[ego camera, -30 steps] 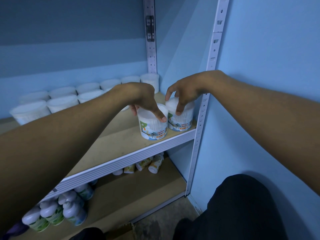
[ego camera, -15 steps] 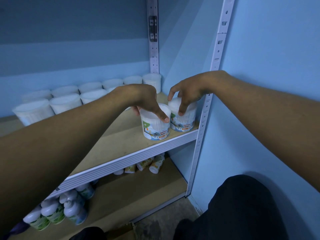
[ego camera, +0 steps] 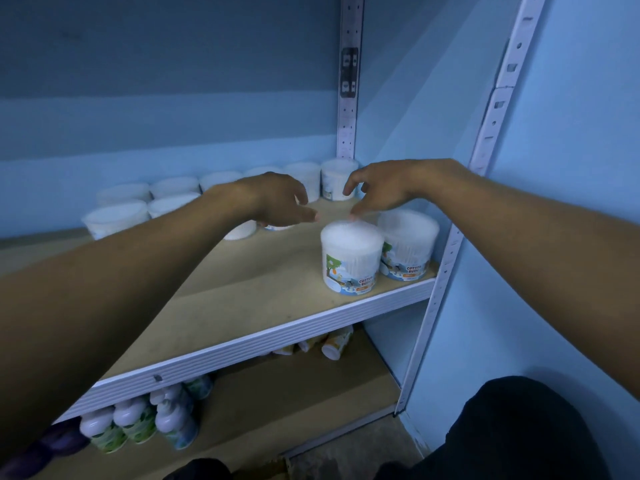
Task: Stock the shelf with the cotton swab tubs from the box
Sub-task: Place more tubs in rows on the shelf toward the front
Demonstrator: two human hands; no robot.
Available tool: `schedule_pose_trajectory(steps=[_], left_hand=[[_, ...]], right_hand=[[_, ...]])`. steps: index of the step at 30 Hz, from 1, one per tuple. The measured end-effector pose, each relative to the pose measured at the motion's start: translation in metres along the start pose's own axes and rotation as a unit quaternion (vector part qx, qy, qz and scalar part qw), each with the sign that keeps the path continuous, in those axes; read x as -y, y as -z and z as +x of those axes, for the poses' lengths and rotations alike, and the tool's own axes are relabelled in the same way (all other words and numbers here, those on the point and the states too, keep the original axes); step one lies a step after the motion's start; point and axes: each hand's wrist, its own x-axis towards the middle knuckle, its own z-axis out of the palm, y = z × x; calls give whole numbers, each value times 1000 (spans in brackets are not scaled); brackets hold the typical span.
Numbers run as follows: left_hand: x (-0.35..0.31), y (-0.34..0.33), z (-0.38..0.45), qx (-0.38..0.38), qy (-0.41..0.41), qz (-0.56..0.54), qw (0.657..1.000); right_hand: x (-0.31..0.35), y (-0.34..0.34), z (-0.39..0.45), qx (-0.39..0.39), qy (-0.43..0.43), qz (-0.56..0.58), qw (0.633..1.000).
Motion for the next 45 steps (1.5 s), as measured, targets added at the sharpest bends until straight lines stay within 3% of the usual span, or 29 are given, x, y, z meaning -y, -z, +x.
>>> schedule_pose_trajectory(steps=[7, 17, 27, 45], left_hand=[[60, -1, -4, -13, 66, -19, 998], [110, -6, 8, -44, 87, -16, 995], [113, -13, 45, -54, 75, -15, 996], [130, -19, 64, -17, 72, 35, 997]], right_hand=[[35, -6, 33, -17, 20, 3, 1000], [76, -25, 88, -41, 48, 25, 998], [98, -38, 136, -74, 54, 41, 995], [101, -53, 177, -64, 57, -7, 996]])
